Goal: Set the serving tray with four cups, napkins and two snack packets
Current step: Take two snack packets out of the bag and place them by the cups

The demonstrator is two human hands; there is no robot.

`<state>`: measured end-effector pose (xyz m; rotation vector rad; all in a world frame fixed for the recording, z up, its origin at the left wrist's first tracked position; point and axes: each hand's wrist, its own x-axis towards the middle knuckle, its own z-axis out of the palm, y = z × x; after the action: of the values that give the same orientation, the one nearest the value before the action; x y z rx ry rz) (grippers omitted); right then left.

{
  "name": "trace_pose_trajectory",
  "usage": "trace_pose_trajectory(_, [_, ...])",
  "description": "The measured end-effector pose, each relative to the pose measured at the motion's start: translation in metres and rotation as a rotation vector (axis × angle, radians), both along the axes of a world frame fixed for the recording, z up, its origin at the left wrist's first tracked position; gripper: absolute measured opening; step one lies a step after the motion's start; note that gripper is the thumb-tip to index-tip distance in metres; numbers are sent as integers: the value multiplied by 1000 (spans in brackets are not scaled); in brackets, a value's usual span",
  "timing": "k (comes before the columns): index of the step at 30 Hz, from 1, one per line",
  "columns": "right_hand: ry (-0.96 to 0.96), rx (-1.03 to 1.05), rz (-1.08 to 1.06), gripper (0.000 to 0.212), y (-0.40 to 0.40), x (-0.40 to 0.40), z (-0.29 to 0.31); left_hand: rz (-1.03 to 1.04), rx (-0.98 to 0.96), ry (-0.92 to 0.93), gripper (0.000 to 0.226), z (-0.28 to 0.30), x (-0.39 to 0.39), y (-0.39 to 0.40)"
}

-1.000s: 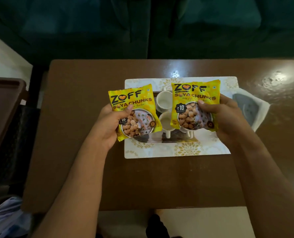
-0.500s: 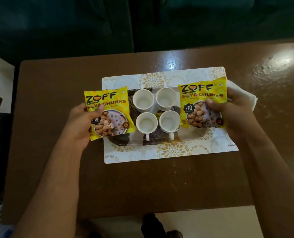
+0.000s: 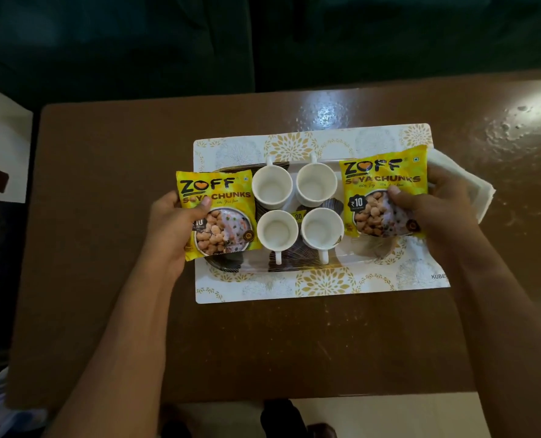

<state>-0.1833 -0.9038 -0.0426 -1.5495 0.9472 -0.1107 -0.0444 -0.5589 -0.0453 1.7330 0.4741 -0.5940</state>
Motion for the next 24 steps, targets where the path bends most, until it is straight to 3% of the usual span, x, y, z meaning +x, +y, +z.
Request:
trace_pose_trajectory(10, [44, -99, 77, 35, 18, 3, -6, -91, 350, -328, 12, -5, -13, -2])
trace_pose_trajectory(18, [97, -587, 103, 72, 30, 1, -11, -145, 488, -357, 25, -14, -12, -3])
trace_pose_trajectory(24, [209, -781, 180, 53, 42, -4, -22, -103, 445, -341, 28, -15, -19, -7])
